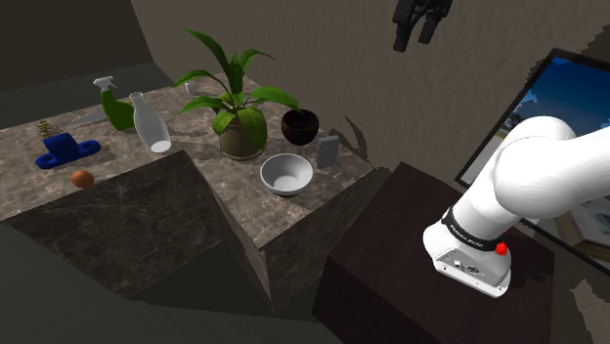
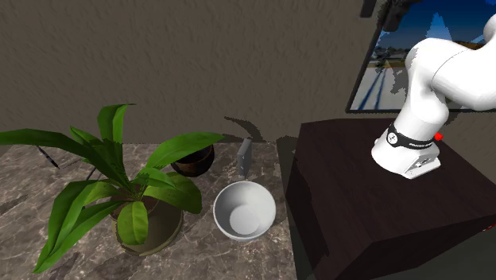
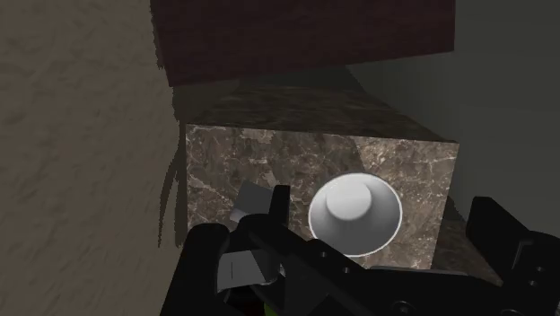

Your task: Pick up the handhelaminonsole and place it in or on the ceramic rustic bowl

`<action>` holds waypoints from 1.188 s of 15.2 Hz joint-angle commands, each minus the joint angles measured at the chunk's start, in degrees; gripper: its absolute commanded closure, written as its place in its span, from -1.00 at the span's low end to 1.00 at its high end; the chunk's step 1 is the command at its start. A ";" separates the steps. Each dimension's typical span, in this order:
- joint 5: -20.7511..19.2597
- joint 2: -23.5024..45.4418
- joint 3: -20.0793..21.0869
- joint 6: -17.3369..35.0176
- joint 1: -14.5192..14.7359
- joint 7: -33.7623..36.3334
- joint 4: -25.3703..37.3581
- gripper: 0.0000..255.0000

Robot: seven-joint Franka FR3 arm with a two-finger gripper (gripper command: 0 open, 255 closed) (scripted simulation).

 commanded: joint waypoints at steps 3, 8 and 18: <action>-1.05 0.63 -1.30 3.65 0.33 -2.96 -3.02 -1.00; -3.53 3.91 -4.65 13.22 1.00 -10.18 -9.18 -1.00; -6.77 18.07 -11.42 33.69 2.55 -24.30 -15.04 -1.00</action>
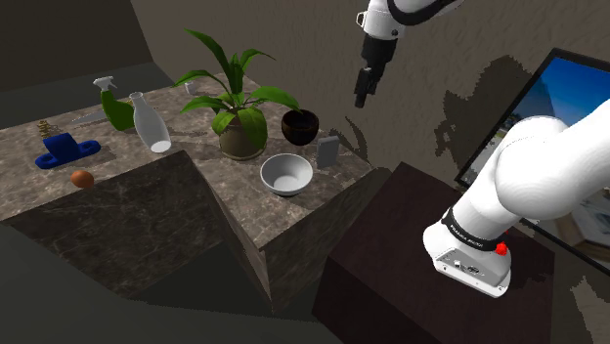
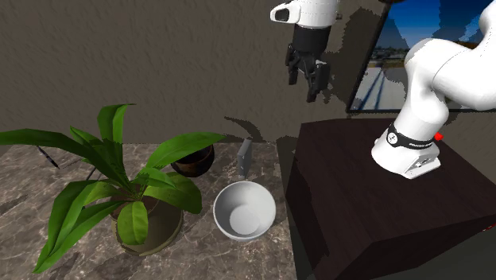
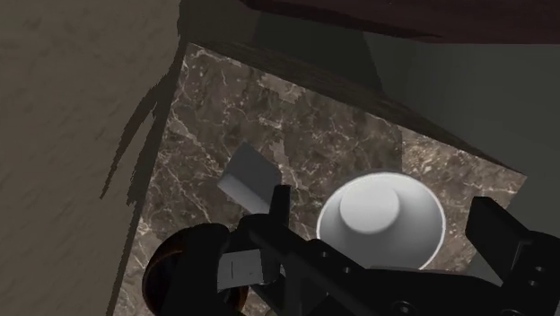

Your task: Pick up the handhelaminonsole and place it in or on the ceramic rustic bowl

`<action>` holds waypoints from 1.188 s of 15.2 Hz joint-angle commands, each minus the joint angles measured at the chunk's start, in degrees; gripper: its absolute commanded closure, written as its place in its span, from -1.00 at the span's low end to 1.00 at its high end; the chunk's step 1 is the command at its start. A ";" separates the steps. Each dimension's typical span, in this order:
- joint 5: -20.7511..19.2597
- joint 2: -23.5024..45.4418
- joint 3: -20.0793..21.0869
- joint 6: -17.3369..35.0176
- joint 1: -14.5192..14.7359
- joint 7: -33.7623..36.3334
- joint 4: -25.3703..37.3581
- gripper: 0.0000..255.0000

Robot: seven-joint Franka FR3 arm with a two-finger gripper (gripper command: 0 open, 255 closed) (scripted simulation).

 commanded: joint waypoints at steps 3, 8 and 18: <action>-0.25 7.72 -2.67 8.16 0.87 -6.07 -0.13 -1.00; 1.59 19.01 -5.36 17.62 2.31 -14.16 1.80 -1.00; 12.02 43.51 -4.78 31.18 1.94 -33.01 12.14 -1.00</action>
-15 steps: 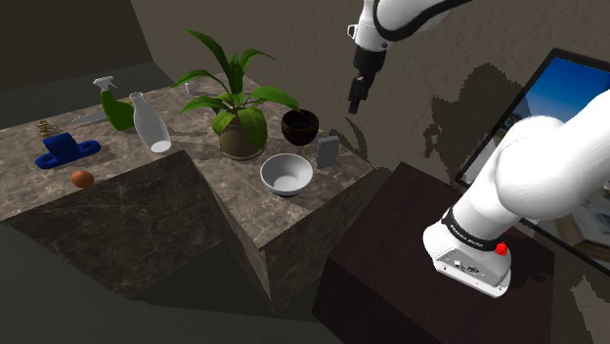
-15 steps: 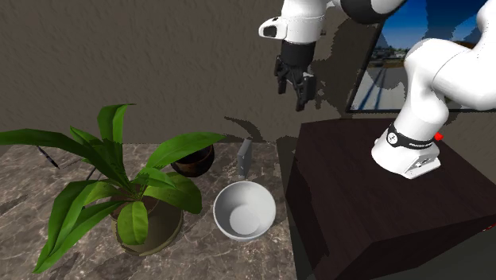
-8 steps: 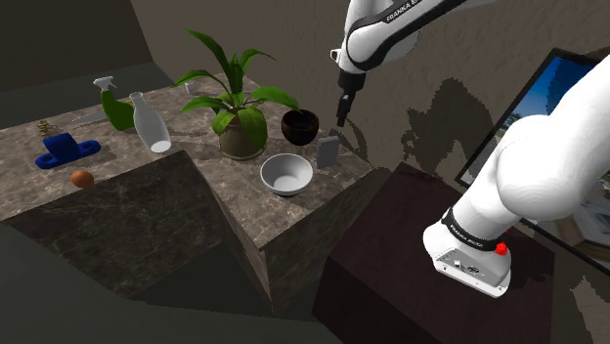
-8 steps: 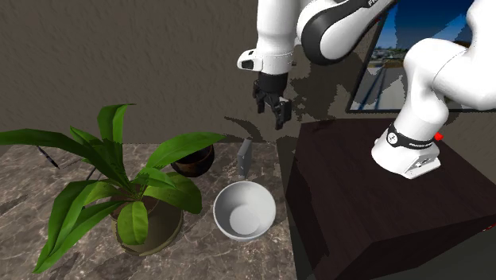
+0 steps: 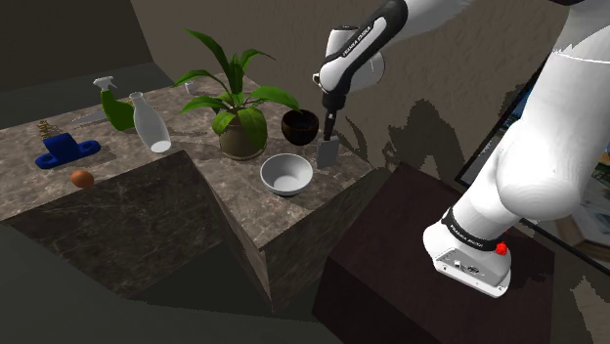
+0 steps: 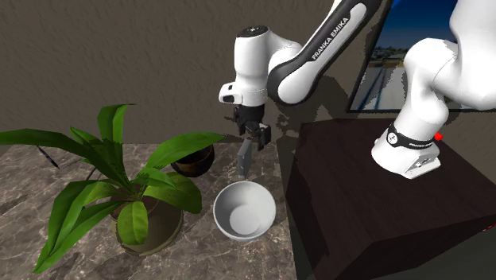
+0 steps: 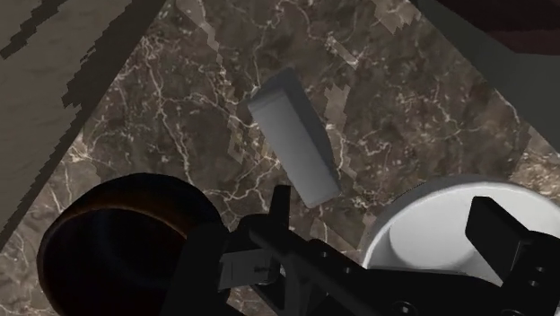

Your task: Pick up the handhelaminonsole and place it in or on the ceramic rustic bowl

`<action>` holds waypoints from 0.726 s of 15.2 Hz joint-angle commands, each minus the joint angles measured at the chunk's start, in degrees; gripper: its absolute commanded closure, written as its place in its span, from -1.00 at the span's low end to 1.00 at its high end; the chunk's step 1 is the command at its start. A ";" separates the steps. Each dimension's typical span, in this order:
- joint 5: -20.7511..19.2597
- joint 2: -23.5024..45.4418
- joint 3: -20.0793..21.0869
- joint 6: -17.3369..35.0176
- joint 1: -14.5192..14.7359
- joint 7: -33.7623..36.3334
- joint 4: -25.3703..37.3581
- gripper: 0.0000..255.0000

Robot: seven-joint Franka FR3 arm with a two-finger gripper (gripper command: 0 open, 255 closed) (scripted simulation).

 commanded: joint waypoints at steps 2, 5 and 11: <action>2.97 7.44 1.79 2.44 -1.51 -5.40 4.93 -1.00; 4.41 12.37 3.39 4.34 -2.81 -8.20 7.99 -1.00; 6.12 16.70 4.83 7.79 -3.87 -9.43 8.83 -1.00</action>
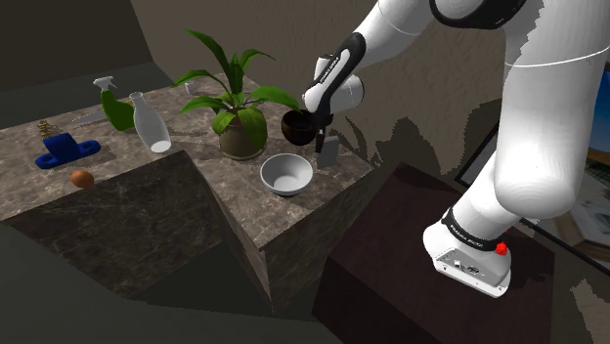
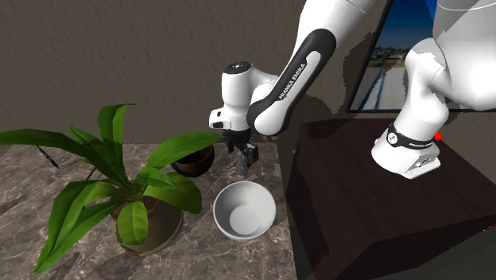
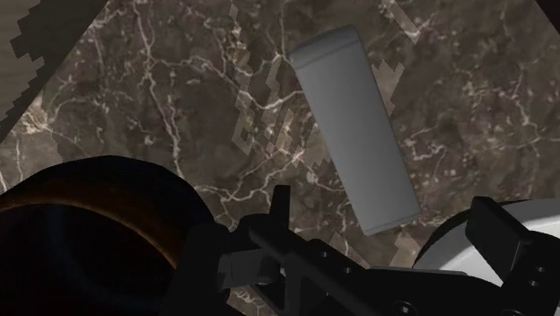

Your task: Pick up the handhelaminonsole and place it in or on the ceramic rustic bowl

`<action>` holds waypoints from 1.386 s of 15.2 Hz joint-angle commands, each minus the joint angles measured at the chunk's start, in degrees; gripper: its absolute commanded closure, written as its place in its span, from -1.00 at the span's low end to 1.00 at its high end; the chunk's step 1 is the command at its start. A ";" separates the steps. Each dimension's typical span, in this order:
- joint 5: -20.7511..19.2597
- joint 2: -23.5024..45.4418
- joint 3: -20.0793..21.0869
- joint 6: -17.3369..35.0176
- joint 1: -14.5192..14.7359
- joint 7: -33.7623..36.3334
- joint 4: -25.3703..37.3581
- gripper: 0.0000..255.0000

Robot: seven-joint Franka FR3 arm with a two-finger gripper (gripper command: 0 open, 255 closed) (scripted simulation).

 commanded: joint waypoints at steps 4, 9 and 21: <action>0.44 1.30 0.42 0.83 -0.29 -0.29 0.49 -1.00; 0.44 1.29 0.42 0.82 -0.29 -0.29 0.48 1.00; -0.37 -0.88 -0.32 -0.87 0.28 0.31 0.01 1.00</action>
